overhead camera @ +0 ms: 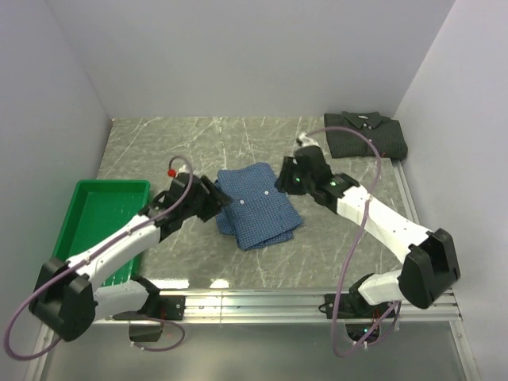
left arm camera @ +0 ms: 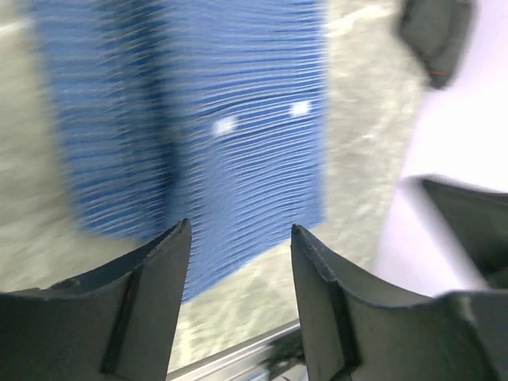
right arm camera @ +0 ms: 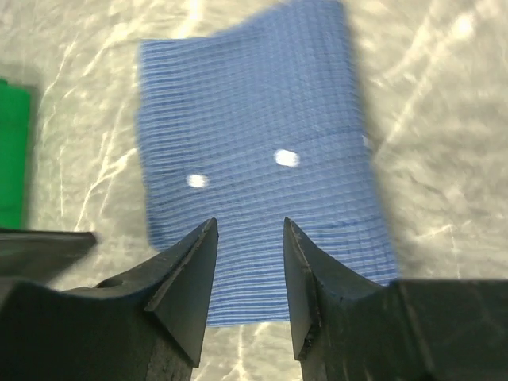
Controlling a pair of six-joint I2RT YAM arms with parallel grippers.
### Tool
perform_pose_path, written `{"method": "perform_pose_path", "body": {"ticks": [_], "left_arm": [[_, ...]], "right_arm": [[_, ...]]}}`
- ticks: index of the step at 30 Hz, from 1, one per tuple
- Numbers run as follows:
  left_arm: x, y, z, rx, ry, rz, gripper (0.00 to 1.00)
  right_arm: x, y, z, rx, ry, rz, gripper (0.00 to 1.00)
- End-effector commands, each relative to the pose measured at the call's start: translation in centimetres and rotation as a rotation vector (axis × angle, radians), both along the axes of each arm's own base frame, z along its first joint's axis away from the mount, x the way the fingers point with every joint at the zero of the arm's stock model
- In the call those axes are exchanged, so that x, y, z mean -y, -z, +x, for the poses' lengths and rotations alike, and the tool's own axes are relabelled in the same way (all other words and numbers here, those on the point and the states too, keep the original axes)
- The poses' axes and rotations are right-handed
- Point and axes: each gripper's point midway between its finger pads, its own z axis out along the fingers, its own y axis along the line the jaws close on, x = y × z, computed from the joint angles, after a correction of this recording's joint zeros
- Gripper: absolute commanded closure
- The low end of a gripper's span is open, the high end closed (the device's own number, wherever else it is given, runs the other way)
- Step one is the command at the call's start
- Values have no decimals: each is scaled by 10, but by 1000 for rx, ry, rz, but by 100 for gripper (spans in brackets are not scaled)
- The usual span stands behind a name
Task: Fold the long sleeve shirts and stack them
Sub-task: Fold the shirt
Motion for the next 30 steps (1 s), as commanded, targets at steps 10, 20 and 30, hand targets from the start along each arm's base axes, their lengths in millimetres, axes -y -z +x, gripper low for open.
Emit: {"method": "perform_pose_path", "body": {"ticks": [10, 20, 30], "left_arm": [[75, -14, 81, 78, 115, -6, 54], [21, 102, 59, -112, 24, 37, 62], [8, 70, 64, -35, 51, 69, 50]], "right_arm": [[8, 29, -11, -19, -99, 433, 54], [13, 122, -27, -185, -56, 464, 58], [18, 108, -35, -160, -77, 446, 59]]}}
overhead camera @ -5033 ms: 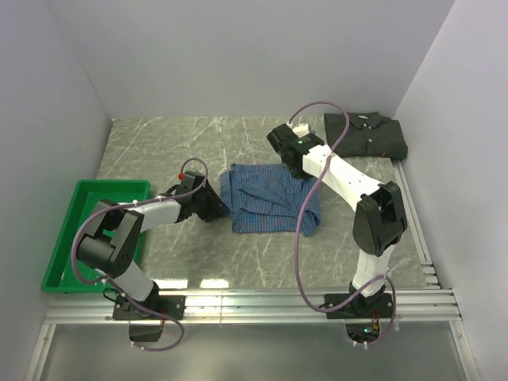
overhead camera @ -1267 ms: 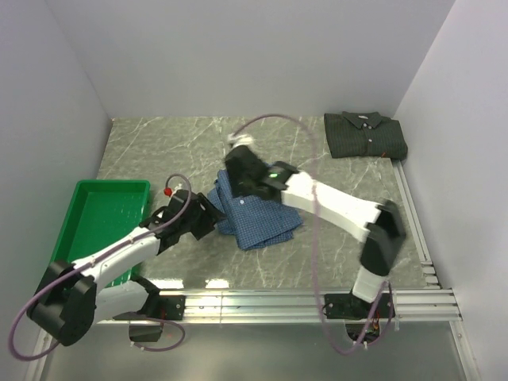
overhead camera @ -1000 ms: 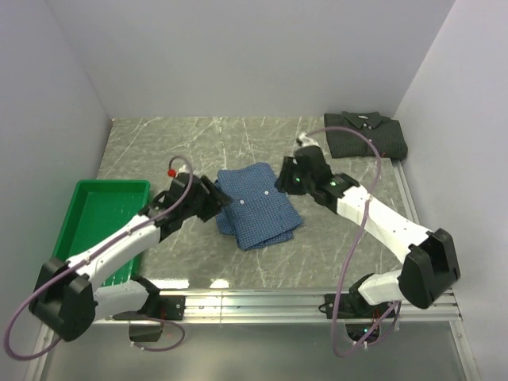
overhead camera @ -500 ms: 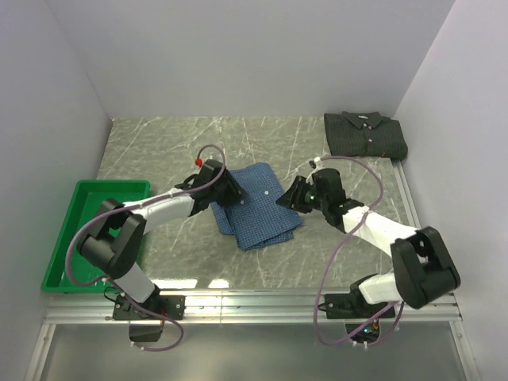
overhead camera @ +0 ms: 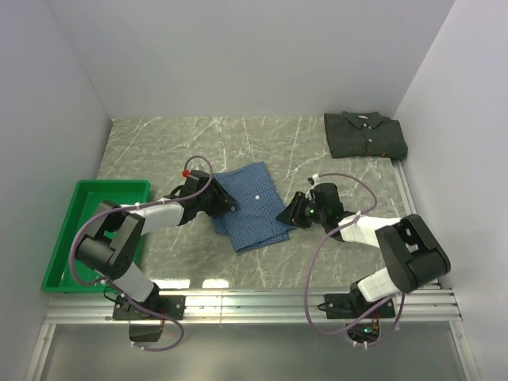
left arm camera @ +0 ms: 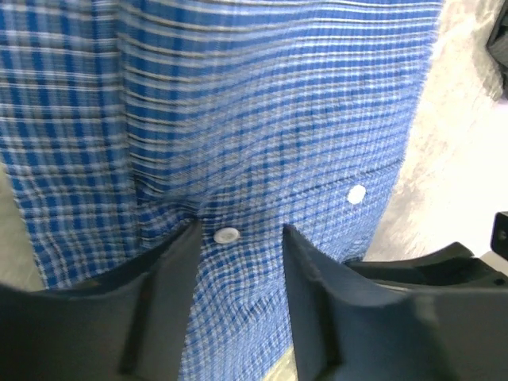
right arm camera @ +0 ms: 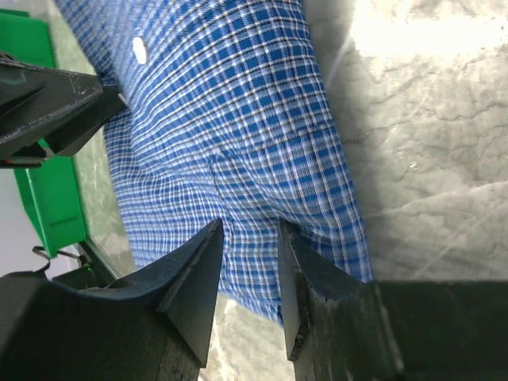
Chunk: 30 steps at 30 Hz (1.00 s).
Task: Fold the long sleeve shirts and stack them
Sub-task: Fold the shirt
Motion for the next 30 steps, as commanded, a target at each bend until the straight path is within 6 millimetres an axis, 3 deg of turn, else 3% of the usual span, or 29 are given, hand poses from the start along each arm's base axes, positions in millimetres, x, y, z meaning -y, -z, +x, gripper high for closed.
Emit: {"method": "perform_pose_path", "body": {"ticks": [1, 5, 6, 8, 11, 12, 14, 18, 24, 29, 30], "left_arm": [[-8, -29, 3, 72, 32, 67, 47], [12, -67, -16, 140, 112, 91, 36], [24, -77, -31, 149, 158, 83, 36], [37, -81, -50, 132, 216, 42, 37], [50, -71, -78, 83, 290, -14, 42], [54, -60, -93, 43, 334, -29, 43], [58, -49, -103, 14, 367, -33, 47], [56, -8, -121, -96, 407, -2, 53], [39, 25, -139, -207, 389, 48, 59], [18, 31, -149, -229, 349, 84, 59], [16, 22, -148, -208, 347, 83, 58]], "right_arm": [[-3, -42, 9, 112, -16, 38, 59], [-8, -69, 3, 152, -40, 81, 59], [-11, -78, 0, 169, -49, 96, 59], [-13, -81, -4, 162, -51, 119, 59], [-16, -84, -6, 158, -49, 147, 59], [-17, -75, -10, 130, -61, 151, 59], [-20, -70, -11, 117, -61, 173, 59], [-20, -35, -20, 31, -56, 168, 59], [-11, 6, -29, -58, -20, 122, 60], [-9, 3, -26, -44, -23, 90, 61], [-7, -2, -28, -45, -25, 80, 61]]}}
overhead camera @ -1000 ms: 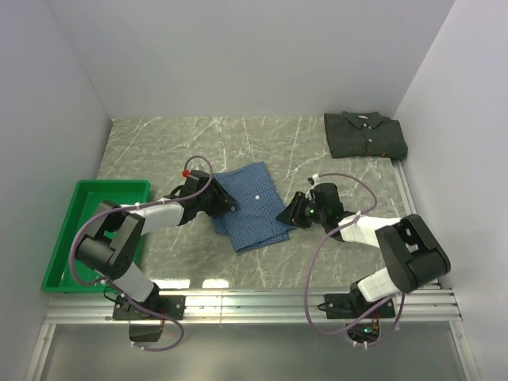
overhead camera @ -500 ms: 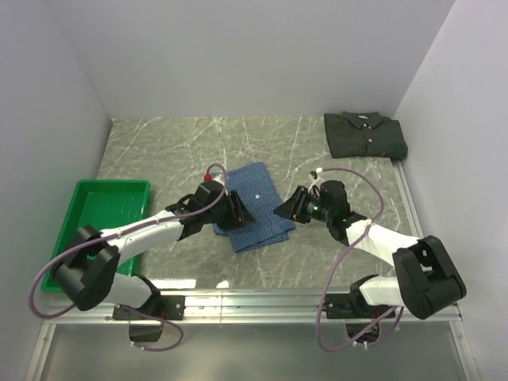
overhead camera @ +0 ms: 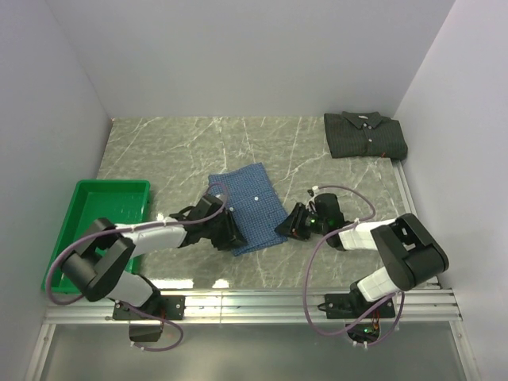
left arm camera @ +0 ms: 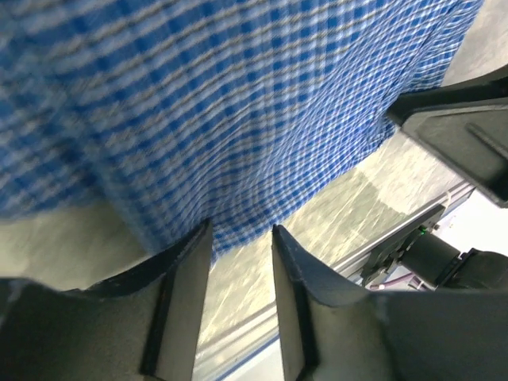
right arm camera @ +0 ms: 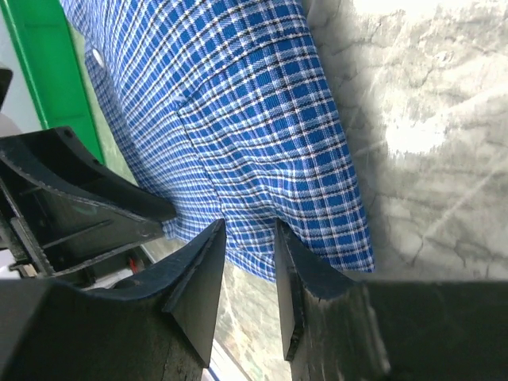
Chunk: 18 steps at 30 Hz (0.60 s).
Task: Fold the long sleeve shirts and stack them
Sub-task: Fold the shirt
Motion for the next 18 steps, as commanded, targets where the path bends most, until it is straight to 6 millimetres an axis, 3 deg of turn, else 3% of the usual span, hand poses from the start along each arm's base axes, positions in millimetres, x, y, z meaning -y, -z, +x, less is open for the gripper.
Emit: {"method": "perform_pose_path", "body": {"ticks": [1, 2, 4, 5, 7, 8, 11, 12, 13, 14, 16, 17, 18], "left_arm": [[-23, 4, -15, -30, -14, 74, 56], [-21, -13, -3, 29, -28, 65, 51], [-24, -30, 9, 79, -40, 84, 46], [-18, -54, 24, 140, -50, 57, 42], [-21, -74, 48, 200, -92, 43, 39], [-25, -90, 70, 239, -134, 24, 37], [-28, -113, 115, 309, -201, -19, 37], [-38, -117, 132, 317, -245, -31, 37], [-37, -126, 148, 353, -261, -65, 38], [-42, -125, 166, 355, -287, -74, 38], [-41, -123, 185, 355, -306, -96, 39], [-42, -116, 203, 361, -321, -105, 41], [-41, -112, 211, 355, -324, -112, 41]], "right_arm": [[0, -19, 9, 74, -14, -29, 61], [-3, -39, 18, 128, -21, -15, 61], [-2, -51, 22, 159, -45, -49, 61], [-8, -75, 38, 218, -46, -39, 61], [-13, -93, 50, 253, -58, -45, 60], [-20, -112, 66, 290, -55, -26, 60], [-38, -142, 102, 339, -25, 45, 59], [-45, -153, 113, 372, -19, 79, 58], [-53, -171, 126, 390, -8, 126, 57], [-61, -158, 136, 356, -15, 137, 57], [-76, -163, 150, 345, -23, 209, 55], [-84, -149, 161, 315, -27, 216, 55], [-90, -149, 167, 318, -23, 247, 55]]}}
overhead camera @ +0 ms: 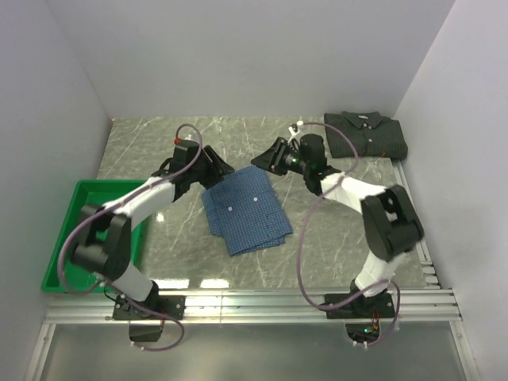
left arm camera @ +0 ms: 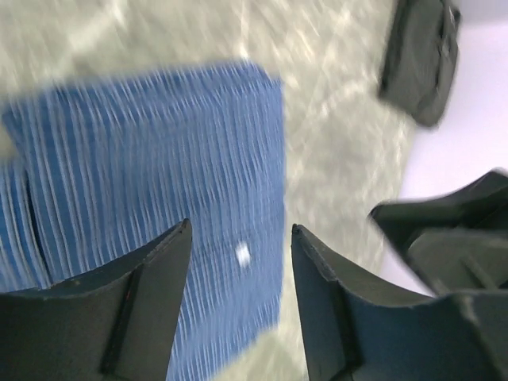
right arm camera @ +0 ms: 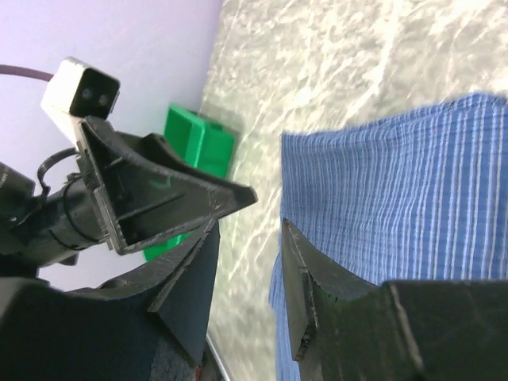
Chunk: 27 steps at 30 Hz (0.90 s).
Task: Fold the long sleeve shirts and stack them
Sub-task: Fold the shirt
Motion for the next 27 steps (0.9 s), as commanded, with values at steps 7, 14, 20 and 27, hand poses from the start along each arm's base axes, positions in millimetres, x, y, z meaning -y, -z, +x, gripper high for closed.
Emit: {"method": "perform_pose_path", "body": {"ticks": [7, 14, 20, 27], "left_arm": [[-15, 68, 70, -37, -73, -39, 43], [-48, 95, 76, -77, -141, -50, 45], [-45, 40, 86, 43, -115, -27, 39], [-12, 40, 69, 32, -47, -56, 40]], "right_arm": [[-24, 90, 31, -167, 33, 91, 55], [-10, 123, 23, -214, 50, 56, 56], [-17, 62, 40, -97, 12, 72, 55], [-33, 50, 71, -88, 6, 115, 56]]}}
